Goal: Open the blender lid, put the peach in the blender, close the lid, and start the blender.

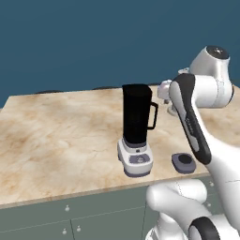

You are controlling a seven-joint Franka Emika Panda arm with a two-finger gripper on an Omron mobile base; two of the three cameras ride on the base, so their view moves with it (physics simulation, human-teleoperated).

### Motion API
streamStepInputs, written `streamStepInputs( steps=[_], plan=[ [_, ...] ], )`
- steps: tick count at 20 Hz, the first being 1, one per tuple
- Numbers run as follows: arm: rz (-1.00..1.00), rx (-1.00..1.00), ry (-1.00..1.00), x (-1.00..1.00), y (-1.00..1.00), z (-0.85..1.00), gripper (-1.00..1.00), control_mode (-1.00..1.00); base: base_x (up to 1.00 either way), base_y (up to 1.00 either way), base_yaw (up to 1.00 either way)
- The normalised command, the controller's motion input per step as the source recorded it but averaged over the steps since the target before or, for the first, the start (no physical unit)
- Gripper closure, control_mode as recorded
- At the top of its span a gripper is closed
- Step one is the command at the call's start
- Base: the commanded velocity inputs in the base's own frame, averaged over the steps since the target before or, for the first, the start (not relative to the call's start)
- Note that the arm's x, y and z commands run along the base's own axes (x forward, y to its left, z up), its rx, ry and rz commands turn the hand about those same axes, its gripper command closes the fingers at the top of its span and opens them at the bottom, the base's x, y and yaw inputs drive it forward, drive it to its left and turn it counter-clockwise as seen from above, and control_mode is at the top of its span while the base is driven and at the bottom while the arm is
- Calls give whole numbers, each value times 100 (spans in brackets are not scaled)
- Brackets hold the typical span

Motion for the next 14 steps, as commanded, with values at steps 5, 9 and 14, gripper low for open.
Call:
streamStepInputs(
  steps=[5,9,14],
  plan=[
    [0,0,1,-34,-100,-79,-100,-100,0,0,0],
    [0,0,11,-14,-99,-84,-100,-100,0,0,0],
    [-1,1,23,5,-39,-64,-100,-100,0,0,0]
  ],
)
